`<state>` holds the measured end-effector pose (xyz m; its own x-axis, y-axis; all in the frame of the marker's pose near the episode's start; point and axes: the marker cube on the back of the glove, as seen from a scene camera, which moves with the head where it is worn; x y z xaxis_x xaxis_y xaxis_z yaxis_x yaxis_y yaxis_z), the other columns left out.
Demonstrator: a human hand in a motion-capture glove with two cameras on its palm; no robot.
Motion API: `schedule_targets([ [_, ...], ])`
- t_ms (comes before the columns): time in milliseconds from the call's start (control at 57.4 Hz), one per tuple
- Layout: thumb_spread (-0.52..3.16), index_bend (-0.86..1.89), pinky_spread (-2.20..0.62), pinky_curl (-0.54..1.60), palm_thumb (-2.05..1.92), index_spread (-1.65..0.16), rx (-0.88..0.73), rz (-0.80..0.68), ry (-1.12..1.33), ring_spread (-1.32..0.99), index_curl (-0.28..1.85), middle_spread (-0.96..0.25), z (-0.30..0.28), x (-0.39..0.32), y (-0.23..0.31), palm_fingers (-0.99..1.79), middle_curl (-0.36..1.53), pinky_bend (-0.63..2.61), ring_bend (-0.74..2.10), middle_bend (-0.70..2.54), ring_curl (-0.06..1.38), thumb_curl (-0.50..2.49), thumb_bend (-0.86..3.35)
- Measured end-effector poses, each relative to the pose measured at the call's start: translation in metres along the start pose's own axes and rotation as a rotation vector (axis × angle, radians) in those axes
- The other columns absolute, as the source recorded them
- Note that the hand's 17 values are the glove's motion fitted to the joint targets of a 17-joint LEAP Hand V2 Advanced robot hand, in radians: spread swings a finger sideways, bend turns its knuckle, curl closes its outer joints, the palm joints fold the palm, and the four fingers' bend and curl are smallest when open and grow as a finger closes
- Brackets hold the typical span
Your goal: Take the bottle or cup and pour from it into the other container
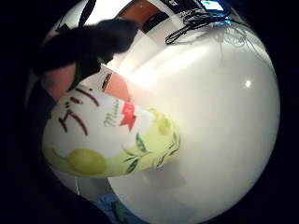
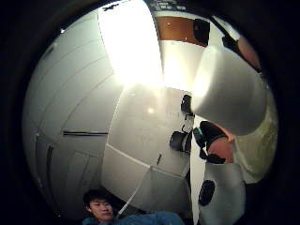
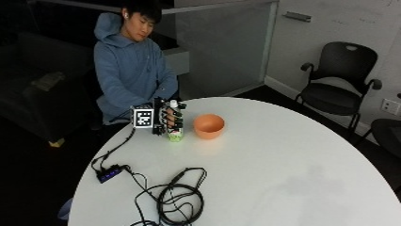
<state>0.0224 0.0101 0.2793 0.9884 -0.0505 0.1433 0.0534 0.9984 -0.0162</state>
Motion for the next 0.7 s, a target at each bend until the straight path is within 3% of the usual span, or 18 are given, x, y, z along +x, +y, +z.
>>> schedule_targets([
  [87,0.79,0.16,0.15,0.31,1.02,-0.14,0.132,-0.132,0.004,0.00,0.32,0.03,0.007,0.002,-0.008,0.96,0.36,0.53,0.42,0.20,0.33,0.46,0.02],
  [157,0.70,0.13,0.06,0.31,1.07,-0.13,0.075,-0.057,0.040,-0.06,0.32,0.01,0.011,-0.002,-0.005,1.06,0.39,0.51,0.43,0.25,0.34,0.50,0.01],
  [227,0.58,0.15,-0.01,0.33,1.11,-0.11,0.118,-0.106,0.104,-0.08,0.34,0.00,0.021,-0.005,-0.009,1.10,0.41,0.53,0.42,0.25,0.37,0.53,0.00],
  [314,0.47,0.16,-0.06,0.35,1.12,-0.11,0.039,-0.067,0.203,-0.10,0.36,-0.01,0.032,-0.016,-0.010,1.13,0.43,0.54,0.42,0.26,0.39,0.56,-0.03],
  [384,0.41,0.17,-0.09,0.35,1.12,-0.10,0.067,-0.135,0.308,-0.11,0.37,-0.01,0.040,-0.030,-0.031,1.14,0.44,0.53,0.42,0.26,0.40,0.57,-0.03],
  [488,0.35,0.18,-0.11,0.36,1.11,-0.10,-0.197,-0.165,0.507,-0.12,0.39,-0.02,0.055,-0.048,-0.029,1.15,0.46,0.51,0.42,0.26,0.41,0.60,-0.03],
  [697,0.27,0.18,-0.14,0.37,1.09,-0.10,-0.439,-0.278,1.028,-0.13,0.43,-0.02,0.093,-0.070,-0.052,1.18,0.49,0.50,0.41,0.26,0.43,0.63,-0.04],
])
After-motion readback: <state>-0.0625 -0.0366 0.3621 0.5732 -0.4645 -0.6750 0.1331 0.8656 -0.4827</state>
